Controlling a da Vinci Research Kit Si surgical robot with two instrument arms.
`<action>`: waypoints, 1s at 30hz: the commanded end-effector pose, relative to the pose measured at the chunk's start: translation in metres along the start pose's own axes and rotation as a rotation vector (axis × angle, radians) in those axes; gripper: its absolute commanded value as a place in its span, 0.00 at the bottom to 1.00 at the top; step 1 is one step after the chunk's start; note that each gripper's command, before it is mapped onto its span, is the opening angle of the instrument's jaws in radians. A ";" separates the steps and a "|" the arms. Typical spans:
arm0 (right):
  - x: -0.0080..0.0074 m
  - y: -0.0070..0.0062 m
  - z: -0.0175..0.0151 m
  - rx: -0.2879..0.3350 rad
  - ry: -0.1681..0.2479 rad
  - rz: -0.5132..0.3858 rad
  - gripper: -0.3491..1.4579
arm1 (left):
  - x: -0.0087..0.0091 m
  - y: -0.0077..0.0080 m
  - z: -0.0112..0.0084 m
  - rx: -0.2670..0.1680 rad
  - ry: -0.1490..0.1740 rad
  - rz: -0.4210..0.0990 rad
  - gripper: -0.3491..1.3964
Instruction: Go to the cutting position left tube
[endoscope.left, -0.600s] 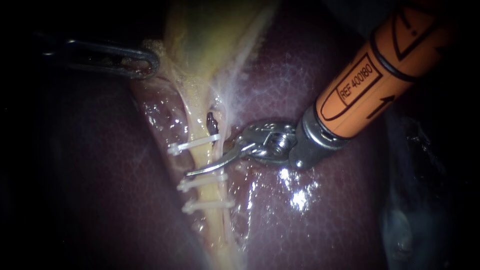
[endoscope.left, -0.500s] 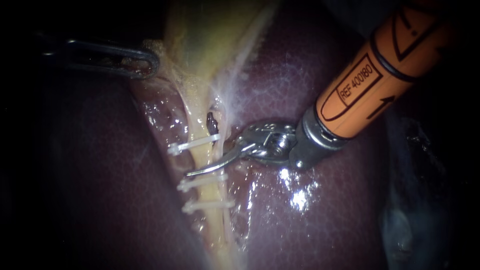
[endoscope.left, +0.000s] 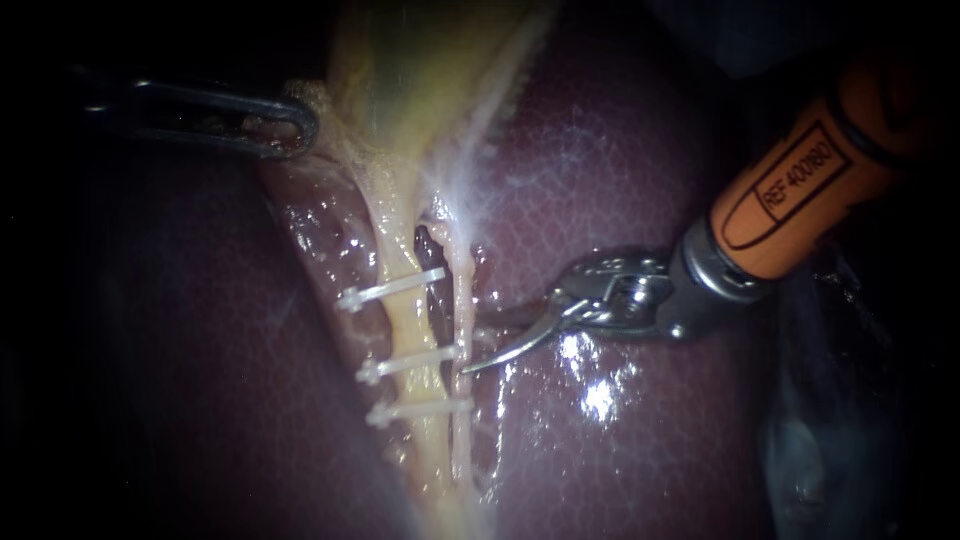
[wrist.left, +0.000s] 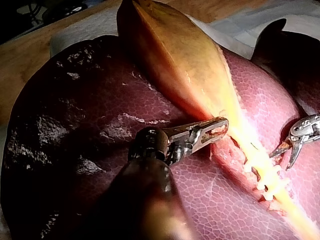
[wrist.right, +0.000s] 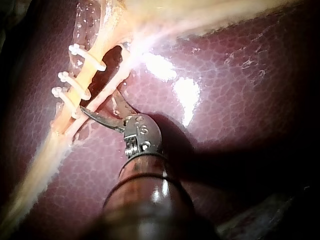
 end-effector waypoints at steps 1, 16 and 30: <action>0.0000 -0.0002 -0.0003 -0.002 0.004 -0.001 0.93 | 0.0000 0.0000 0.0000 0.000 0.000 0.000 0.00; 0.0038 -0.0042 -0.0022 0.001 0.025 0.014 0.96 | 0.0000 0.0000 0.0000 0.000 0.000 0.000 0.00; 0.0023 -0.0004 0.0013 0.009 0.011 0.003 0.96 | 0.0001 0.0000 0.0000 0.000 0.000 0.000 0.00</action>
